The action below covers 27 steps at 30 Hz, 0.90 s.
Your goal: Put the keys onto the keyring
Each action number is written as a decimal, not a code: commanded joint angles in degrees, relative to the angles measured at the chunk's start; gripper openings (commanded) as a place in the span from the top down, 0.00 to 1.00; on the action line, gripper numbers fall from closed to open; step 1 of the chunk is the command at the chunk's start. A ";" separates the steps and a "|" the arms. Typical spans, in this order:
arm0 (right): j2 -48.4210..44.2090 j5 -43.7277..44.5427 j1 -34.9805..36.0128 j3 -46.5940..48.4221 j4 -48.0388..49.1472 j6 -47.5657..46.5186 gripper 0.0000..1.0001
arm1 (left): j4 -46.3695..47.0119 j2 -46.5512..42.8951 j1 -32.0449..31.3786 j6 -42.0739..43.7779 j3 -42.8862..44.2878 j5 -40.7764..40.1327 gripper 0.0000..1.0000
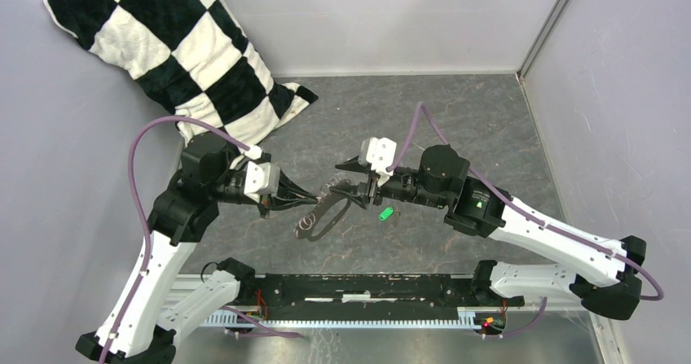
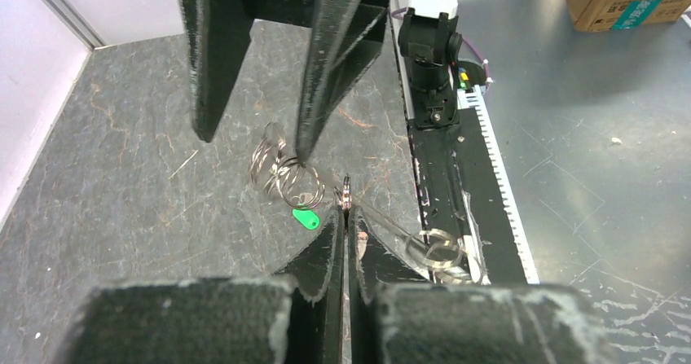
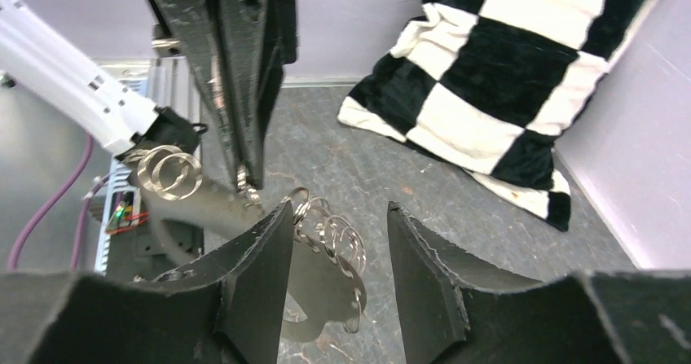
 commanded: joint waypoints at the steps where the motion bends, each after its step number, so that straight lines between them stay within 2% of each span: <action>1: 0.44 8.23 0.02 0.46 4.70 2.46 0.48 | 1.99 -0.69 -0.25 -2.34 2.18 1.99 0.98; 5: 0.30 13.34 -0.05 0.62 4.01 4.04 0.48 | 2.04 -1.04 -0.26 -2.32 2.03 1.96 0.98; 8: -0.43 18.40 -0.77 0.69 1.67 6.60 0.41 | 1.97 -1.54 -0.26 -2.11 1.76 1.99 0.98; 12: -4.06 19.15 -4.16 -2.31 0.99 11.82 0.29 | 2.01 -1.82 -0.25 -1.41 1.49 2.08 0.98; 15: -8.16 11.22 -7.54 -7.62 4.45 16.81 0.26 | 3.84 -2.20 -0.25 -2.62 1.03 2.23 0.98; 19: -11.75 -7.05 -10.66 -16.94 15.52 22.74 0.19 | 7.01 -2.71 -0.25 -5.07 0.18 3.49 0.98; 24: -11.90 -17.18 -13.65 -24.05 27.69 30.18 0.17 | 8.99 -2.05 -0.25 -7.74 0.87 5.43 0.98; 27: -10.41 -22.17 -14.89 -27.04 41.34 39.41 0.17 | 9.70 -1.83 -0.26 -9.16 1.21 5.63 0.98</action>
